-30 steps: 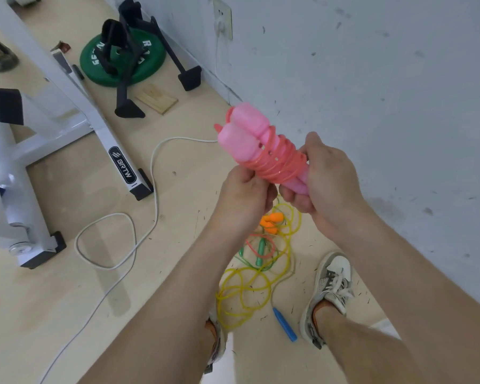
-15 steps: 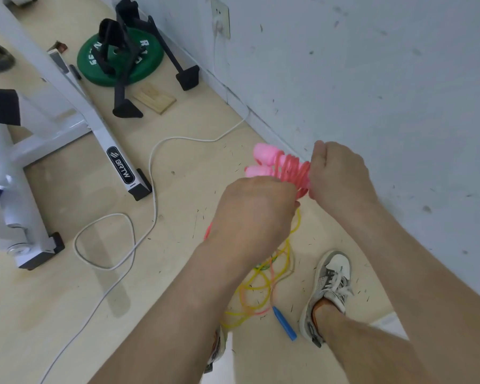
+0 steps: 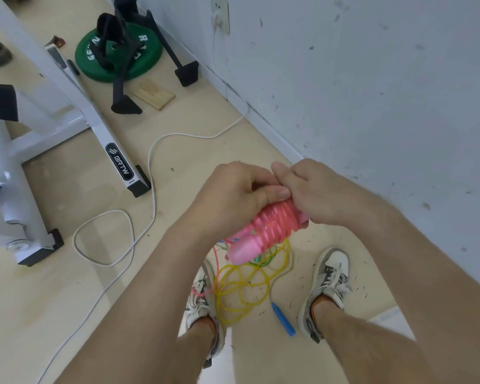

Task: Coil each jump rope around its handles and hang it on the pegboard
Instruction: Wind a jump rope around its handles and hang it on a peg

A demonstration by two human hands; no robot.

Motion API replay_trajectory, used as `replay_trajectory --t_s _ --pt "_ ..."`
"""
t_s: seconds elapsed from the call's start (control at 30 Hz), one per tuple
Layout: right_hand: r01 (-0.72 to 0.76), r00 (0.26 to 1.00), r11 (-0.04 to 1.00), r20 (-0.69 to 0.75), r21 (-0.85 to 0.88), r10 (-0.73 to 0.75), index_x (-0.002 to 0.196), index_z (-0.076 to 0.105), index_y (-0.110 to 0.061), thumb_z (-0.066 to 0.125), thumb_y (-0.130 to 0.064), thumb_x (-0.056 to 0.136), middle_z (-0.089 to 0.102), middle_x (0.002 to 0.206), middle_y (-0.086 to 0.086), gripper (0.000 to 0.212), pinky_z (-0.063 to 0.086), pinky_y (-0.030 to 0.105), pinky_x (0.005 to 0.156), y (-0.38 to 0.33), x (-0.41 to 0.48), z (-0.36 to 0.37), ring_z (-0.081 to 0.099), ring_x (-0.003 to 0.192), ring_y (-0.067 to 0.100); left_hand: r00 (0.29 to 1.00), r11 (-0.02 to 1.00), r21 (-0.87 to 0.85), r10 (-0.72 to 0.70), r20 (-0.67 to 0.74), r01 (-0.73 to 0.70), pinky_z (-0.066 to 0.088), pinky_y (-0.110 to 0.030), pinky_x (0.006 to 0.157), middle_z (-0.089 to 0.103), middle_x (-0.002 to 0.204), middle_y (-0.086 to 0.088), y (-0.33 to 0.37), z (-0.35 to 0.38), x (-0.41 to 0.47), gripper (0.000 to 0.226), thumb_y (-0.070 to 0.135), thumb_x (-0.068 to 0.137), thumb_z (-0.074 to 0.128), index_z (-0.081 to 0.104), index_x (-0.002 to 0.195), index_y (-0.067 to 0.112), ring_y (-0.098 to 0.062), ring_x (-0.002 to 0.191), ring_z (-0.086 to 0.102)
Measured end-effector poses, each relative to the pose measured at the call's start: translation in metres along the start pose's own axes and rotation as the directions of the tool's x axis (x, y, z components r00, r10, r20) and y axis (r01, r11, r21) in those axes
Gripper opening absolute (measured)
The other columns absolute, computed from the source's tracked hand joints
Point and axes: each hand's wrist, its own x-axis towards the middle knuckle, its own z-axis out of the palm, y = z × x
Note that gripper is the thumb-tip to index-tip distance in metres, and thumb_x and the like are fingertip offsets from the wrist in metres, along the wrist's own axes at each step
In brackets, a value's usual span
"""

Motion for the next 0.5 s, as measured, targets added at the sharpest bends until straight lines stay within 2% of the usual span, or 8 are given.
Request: replay_trajectory --t_s 0.1,0.17,0.23,0.4,0.43,0.5 --pt "0.007 0.996 0.993 0.085 0.119 -0.017 0.056 0.048 -0.015 0.033 -0.053 0.101 0.048 0.037 -0.002 0.06 0.034 0.021 0.04 -0.006 -0.007 -0.002 0.049 0.035 0.016 0.984 0.956 -0.266 -0.082 0.157 0.122 0.044 -0.024 0.061 0.069 0.068 -0.012 0.003 -0.007 -0.001 0.026 0.031 0.081 0.072 0.075 0.082 0.006 -0.007 0.06 0.054" --pt "0.003 0.995 0.979 0.097 0.204 -0.023 0.056 0.042 -0.014 0.034 -0.053 0.101 0.04 0.036 -0.003 0.06 0.031 0.019 0.038 -0.011 -0.011 -0.004 0.041 0.032 0.015 0.972 0.912 -0.366 -0.114 0.205 0.184 0.039 -0.017 0.052 0.061 0.057 -0.005 0.006 -0.011 -0.002 0.044 0.037 0.077 0.065 0.071 0.085 -0.006 -0.004 0.051 0.047" --pt "0.012 0.996 0.965 0.084 0.262 -0.035 0.058 0.042 -0.012 0.034 -0.051 0.101 0.037 0.038 0.0 0.06 0.031 0.018 0.038 -0.015 -0.013 -0.007 0.037 0.031 0.015 0.97 0.885 -0.422 -0.114 0.216 0.198 0.034 -0.013 0.047 0.056 0.056 -0.004 0.009 -0.011 -0.003 0.054 0.039 0.077 0.06 0.066 0.085 -0.014 -0.004 0.046 0.042" --pt "0.03 0.999 0.914 -0.027 0.404 -0.021 0.053 0.033 -0.016 0.039 -0.046 0.102 0.03 0.04 -0.001 0.058 0.034 0.022 0.041 -0.018 -0.013 -0.006 0.034 0.033 0.016 0.969 0.83 -0.509 -0.141 0.201 0.226 0.039 -0.031 0.059 0.059 0.072 -0.034 0.014 -0.01 -0.004 0.066 0.048 0.081 0.063 0.059 0.086 -0.018 -0.022 0.063 0.047" --pt "0.035 0.999 0.908 -0.046 0.418 -0.018 0.052 0.033 -0.017 0.04 -0.045 0.102 0.03 0.041 -0.001 0.058 0.034 0.023 0.041 -0.019 -0.013 -0.006 0.034 0.033 0.016 0.971 0.806 -0.544 -0.162 0.178 0.234 0.04 -0.032 0.059 0.059 0.069 -0.032 0.013 -0.009 -0.003 0.063 0.047 0.078 0.066 0.06 0.081 -0.016 -0.021 0.062 0.048" --pt "0.045 0.998 0.906 -0.068 0.421 -0.018 0.052 0.033 -0.017 0.04 -0.045 0.102 0.031 0.041 0.0 0.058 0.035 0.024 0.04 -0.019 -0.011 -0.005 0.034 0.034 0.016 0.973 0.772 -0.592 -0.195 0.127 0.232 0.042 -0.026 0.056 0.061 0.063 -0.017 0.013 -0.007 -0.001 0.048 0.045 0.071 0.068 0.064 0.069 -0.003 -0.016 0.057 0.051"
